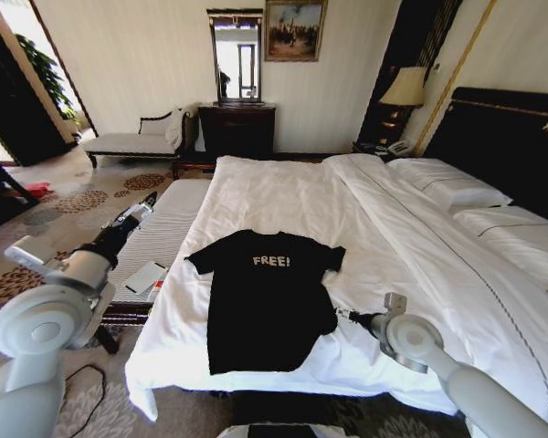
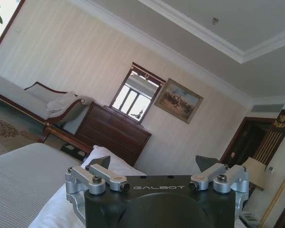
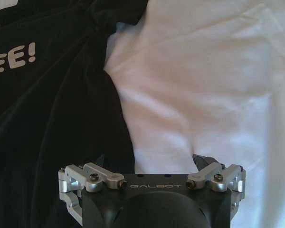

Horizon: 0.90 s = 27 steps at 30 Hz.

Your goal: Fold the clothes on the bed.

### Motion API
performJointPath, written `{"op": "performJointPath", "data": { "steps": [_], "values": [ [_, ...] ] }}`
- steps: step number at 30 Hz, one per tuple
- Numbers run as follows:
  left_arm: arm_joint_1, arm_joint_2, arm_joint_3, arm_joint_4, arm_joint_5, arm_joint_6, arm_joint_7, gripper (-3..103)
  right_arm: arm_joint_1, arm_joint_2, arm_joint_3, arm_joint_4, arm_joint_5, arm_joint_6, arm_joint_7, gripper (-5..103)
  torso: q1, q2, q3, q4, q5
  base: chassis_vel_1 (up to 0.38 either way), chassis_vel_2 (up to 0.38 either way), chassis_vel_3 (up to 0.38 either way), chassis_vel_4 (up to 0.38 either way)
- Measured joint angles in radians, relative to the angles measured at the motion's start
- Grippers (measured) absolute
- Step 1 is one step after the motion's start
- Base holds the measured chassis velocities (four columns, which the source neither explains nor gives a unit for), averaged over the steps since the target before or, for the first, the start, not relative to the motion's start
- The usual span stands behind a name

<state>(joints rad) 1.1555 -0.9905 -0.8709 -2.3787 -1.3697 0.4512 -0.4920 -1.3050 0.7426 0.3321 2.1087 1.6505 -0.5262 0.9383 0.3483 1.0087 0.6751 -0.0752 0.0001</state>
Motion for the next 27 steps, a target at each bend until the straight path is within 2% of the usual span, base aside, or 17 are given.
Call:
{"op": "performJointPath", "data": {
  "steps": [4, 11, 14, 15, 17, 20, 24, 27],
  "values": [
    [0.004, 0.004, 0.001, 0.001, 0.007, 0.001, -0.001, 100, 0.007, 0.038, -0.01, -0.005, -0.004, 0.01, -0.001, 100, 0.0, 0.0, 0.0, 0.0, -0.0003, 0.0, 0.0, 0.0, 0.0],
    [0.01, 0.008, -0.006, 0.0, 0.008, 0.001, -0.002, 100, 0.014, 0.065, -0.016, -0.024, -0.027, 0.036, -0.034, 101, 0.0, 0.0, 0.0, 0.0, -0.0002, 0.0, 0.0, 0.0, 0.0],
    [0.012, 0.007, -0.007, 0.001, 0.01, 0.001, -0.002, 100, 0.026, 0.065, -0.018, -0.025, -0.034, 0.047, -0.051, 86, 0.0, 0.0, 0.0, 0.0, -0.0002, 0.0, 0.0, 0.0, 0.0],
    [0.012, 0.007, -0.007, 0.001, 0.01, 0.001, -0.002, 100, 0.026, 0.065, -0.018, -0.025, -0.034, 0.047, -0.051, 86, 0.0, 0.0, 0.0, 0.0, -0.0002, 0.0, 0.0, 0.0, 0.0],
    [0.014, 0.003, -0.004, 0.001, 0.016, 0.001, -0.002, 100, 0.038, 0.064, -0.022, -0.028, -0.036, 0.052, -0.055, 75, 0.0, 0.0, 0.0, 0.0001, -0.0002, 0.0, 0.0, 0.0, 0.0],
    [0.015, -0.002, 0.0, 0.001, 0.022, 0.0, -0.003, 100, 0.045, 0.062, -0.028, -0.03, -0.037, 0.054, -0.055, 70, 0.0, 0.0, 0.0, 0.0001, -0.0002, 0.0, 0.0, 0.0, 0.0],
    [0.015, -0.005, 0.003, 0.003, 0.028, -0.001, -0.003, 100, 0.048, 0.059, -0.036, -0.031, -0.037, 0.054, -0.055, 48, 0.0, 0.0, 0.0, 0.0, -0.0001, 0.0, 0.0, 0.0, 0.0],
    [0.015, -0.005, 0.004, 0.004, 0.031, -0.001, -0.003, 100, 0.047, 0.059, -0.039, -0.031, -0.038, 0.054, -0.055, 42, 0.0, 0.0, 0.0, 0.0, -0.0001, 0.0, 0.0, 0.0, 0.0]
  ]
}}
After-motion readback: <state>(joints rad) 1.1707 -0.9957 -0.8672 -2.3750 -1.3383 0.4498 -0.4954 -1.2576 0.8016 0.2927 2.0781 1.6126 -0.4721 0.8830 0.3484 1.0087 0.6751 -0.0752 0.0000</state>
